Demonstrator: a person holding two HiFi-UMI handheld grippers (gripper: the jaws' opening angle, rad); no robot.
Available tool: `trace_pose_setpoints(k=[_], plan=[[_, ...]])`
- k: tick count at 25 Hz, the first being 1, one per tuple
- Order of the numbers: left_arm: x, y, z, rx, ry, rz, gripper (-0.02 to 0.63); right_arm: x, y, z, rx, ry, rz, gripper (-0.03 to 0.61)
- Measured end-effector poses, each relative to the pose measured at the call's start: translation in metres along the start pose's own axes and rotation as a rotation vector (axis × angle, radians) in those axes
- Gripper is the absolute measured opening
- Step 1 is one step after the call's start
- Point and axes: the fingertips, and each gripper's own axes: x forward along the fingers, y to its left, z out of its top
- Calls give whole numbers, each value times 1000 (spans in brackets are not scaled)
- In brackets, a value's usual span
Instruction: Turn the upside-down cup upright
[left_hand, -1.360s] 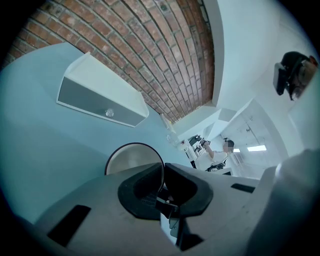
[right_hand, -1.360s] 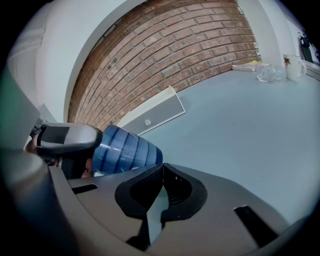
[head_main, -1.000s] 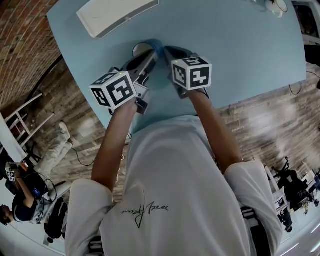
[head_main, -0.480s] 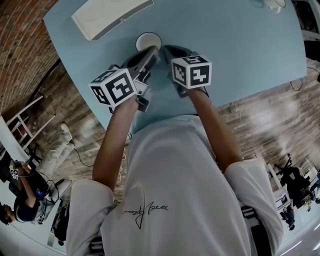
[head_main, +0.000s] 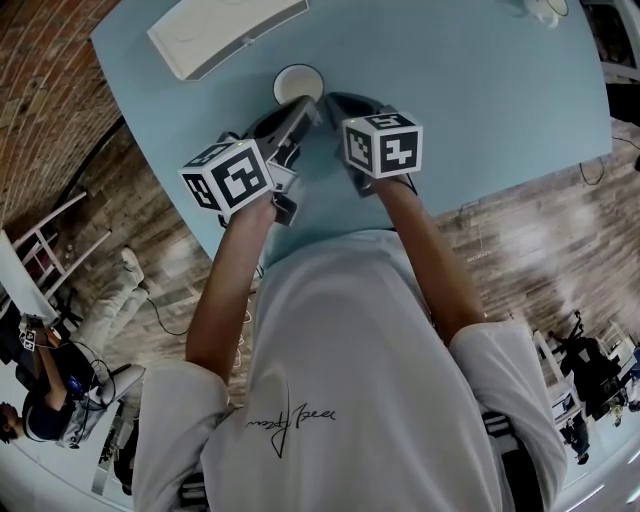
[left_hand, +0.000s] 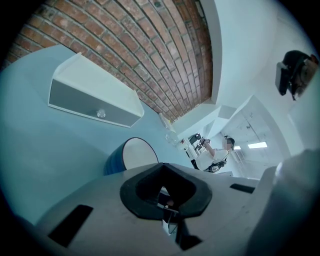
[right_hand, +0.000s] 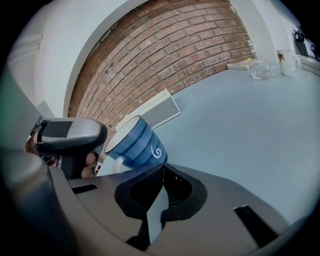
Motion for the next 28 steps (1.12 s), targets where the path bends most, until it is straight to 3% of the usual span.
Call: trace_pose_setpoints(k=[9, 28], plan=[[-4, -7, 2, -17, -30, -25, 11, -8, 2, 5, -6, -16, -3, 21], [-36, -32, -11, 39, -102, -20, 11, -66, 38, 12, -68, -96, 17, 21]])
